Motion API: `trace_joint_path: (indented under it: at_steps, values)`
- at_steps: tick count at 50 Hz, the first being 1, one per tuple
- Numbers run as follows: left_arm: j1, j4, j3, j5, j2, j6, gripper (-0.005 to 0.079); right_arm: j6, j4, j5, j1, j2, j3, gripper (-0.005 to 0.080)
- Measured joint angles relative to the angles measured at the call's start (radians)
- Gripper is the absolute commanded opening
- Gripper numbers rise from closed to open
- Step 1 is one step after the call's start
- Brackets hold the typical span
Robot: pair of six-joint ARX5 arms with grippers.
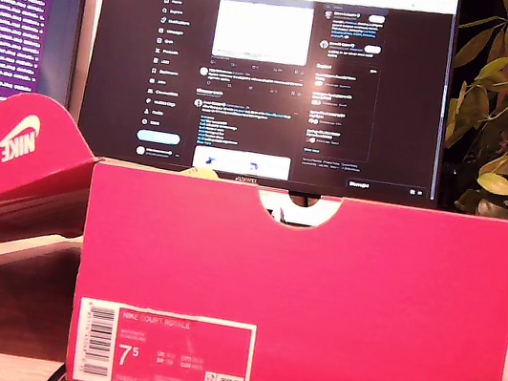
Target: Close the red shoebox by pushing the lid with your left arm and holding the box in place with your right arm
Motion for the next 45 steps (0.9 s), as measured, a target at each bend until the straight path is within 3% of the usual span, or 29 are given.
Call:
trace_joint_path:
  at_steps: [32,41,45]
  values:
    - [0.0,0.001,0.0,-0.003,0.0,0.002,-0.0018,0.003,0.0,0.006,0.0,0.0,0.0,-0.0012]
    - [0.0,0.02,0.0,0.003,0.0,-0.078,-0.0018,0.112,0.012,-0.019,0.0,0.0,0.0,-0.0012]
    - [0.0,0.045,0.0,0.066,0.0,-0.108,-0.0018,0.171,0.009,-0.084,0.0,0.0,0.005,-0.0012]
